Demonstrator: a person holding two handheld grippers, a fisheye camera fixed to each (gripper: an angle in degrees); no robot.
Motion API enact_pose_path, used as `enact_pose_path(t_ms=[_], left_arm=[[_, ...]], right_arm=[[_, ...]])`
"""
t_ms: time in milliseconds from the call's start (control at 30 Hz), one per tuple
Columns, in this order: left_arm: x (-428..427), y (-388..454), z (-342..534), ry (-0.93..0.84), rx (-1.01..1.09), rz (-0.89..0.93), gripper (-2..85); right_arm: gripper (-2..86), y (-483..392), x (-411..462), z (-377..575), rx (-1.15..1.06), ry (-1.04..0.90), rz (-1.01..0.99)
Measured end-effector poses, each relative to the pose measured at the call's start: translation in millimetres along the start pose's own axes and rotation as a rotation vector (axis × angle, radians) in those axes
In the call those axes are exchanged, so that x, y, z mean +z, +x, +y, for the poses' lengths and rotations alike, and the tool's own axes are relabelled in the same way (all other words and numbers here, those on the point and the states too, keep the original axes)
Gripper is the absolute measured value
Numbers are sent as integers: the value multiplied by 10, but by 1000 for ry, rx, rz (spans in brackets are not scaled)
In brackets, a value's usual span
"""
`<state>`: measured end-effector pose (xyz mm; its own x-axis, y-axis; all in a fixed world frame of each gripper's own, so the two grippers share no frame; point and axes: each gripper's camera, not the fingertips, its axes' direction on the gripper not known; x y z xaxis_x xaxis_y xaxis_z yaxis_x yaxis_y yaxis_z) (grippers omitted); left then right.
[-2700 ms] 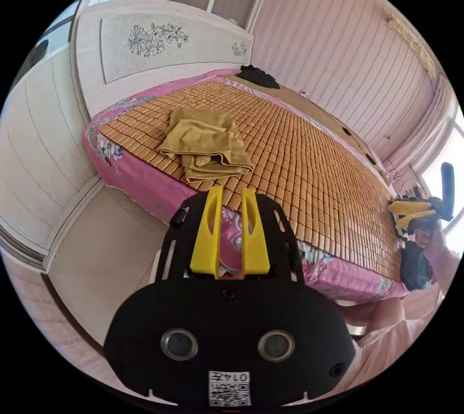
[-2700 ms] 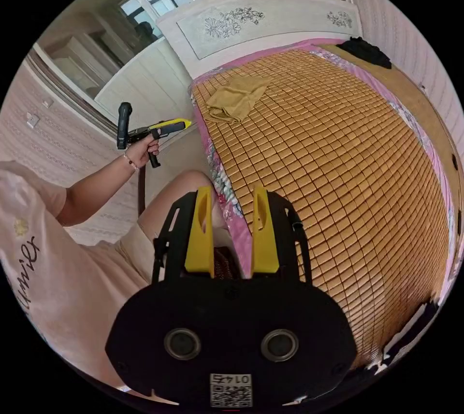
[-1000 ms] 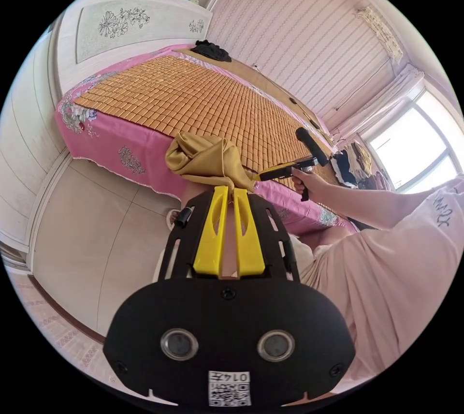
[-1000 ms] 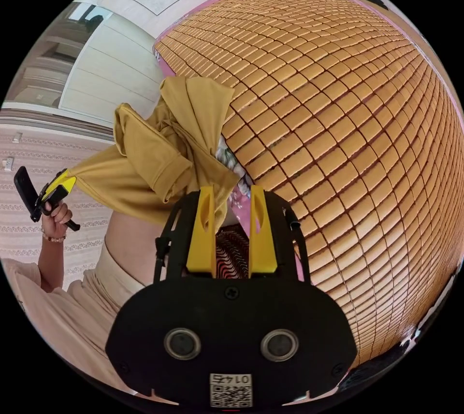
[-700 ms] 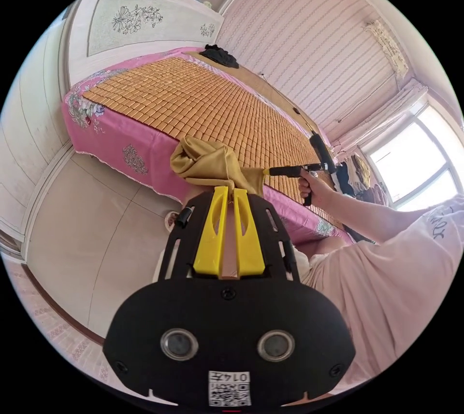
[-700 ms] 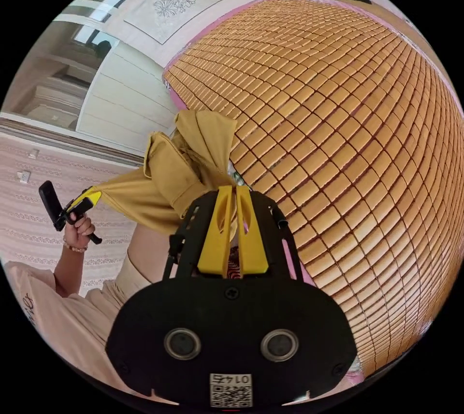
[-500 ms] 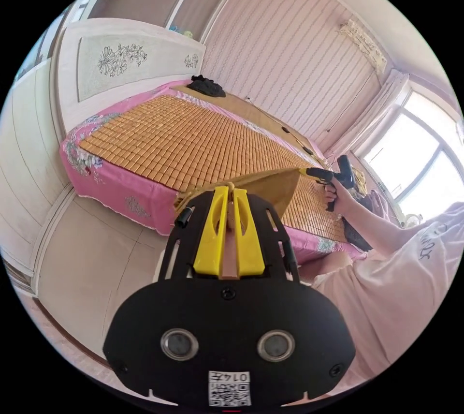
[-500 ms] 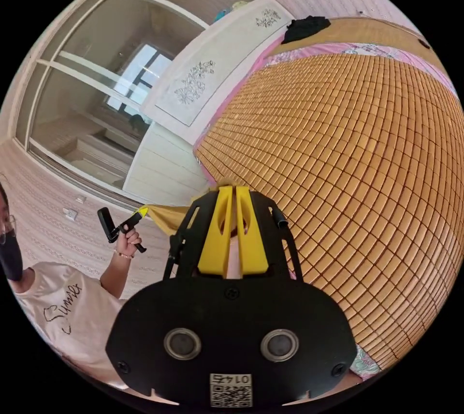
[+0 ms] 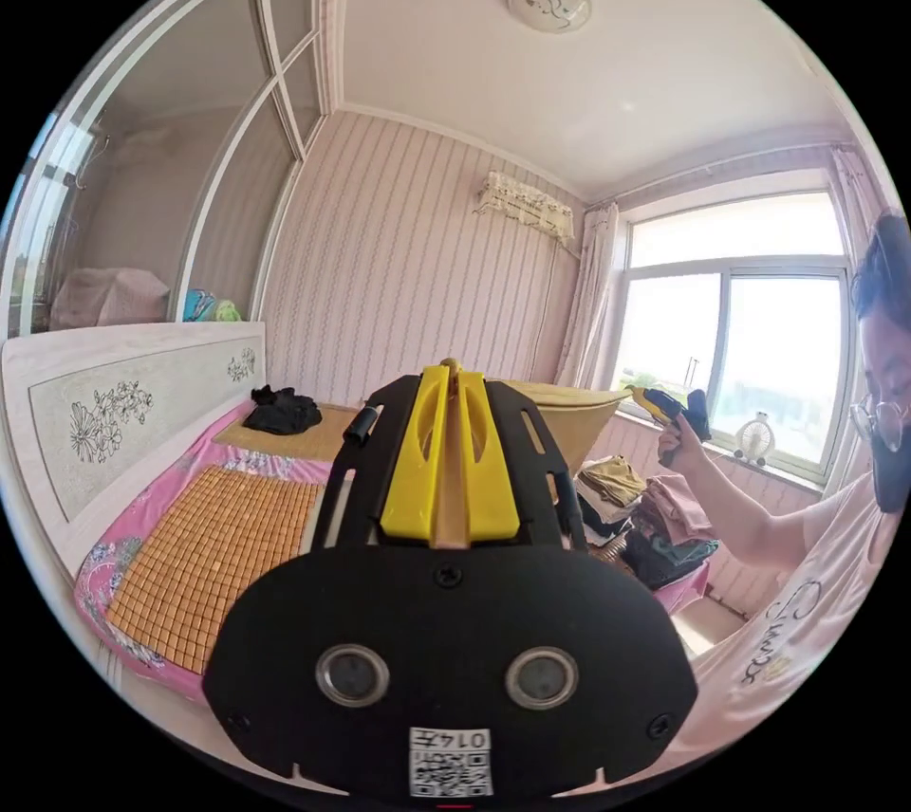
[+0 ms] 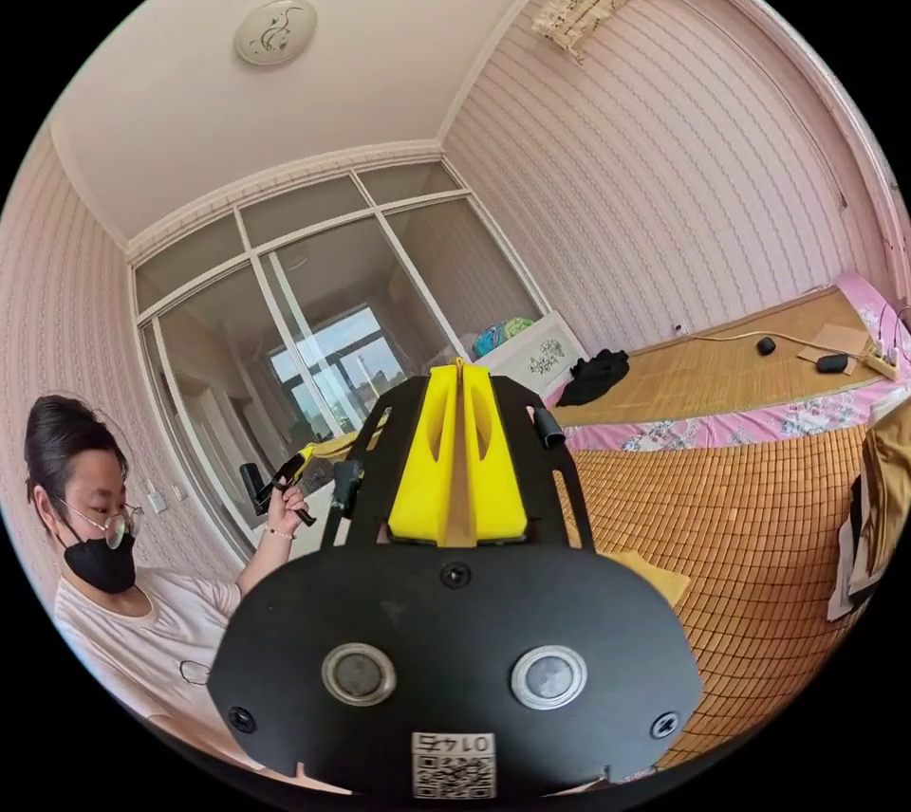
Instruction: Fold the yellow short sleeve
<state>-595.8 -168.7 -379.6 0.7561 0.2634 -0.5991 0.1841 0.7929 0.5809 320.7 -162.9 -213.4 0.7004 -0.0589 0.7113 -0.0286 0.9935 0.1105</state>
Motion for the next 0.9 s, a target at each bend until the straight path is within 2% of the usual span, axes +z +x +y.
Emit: enact_pose_path(t_ms=[267,433,533,600,700,767,833,900], left_arm=[[-399,883,-448,201,164,145,-10],[-343,995,-743,234,198,179,-10],[141,798,-788,143,138,163,-10],[827,534,-648,-20,75,105,-10],[1863,133,-232,-262,-20,31,-10],[2446,-89,55,-388,-87,1,-10],[2914,-203,234,-476,-99,-59,-10],[3267,-182,160,-480,-29,-120,-10]], right_arm=[[2,-1218,-1651,-444,-269,204,-45],[1,-1598,-2008,-717,-356,213,-27],[0,-1398,-1863,-881,-310,150,49],[1,-1077,-1599,-935,-235,55,126],[1,-297,-975,-802,-68,-129,327],[2,428,-508,-545,120,-243,439],[2,878,-310,-423,254,-261,436],[2,1134,-237,-462,346,-204,413]])
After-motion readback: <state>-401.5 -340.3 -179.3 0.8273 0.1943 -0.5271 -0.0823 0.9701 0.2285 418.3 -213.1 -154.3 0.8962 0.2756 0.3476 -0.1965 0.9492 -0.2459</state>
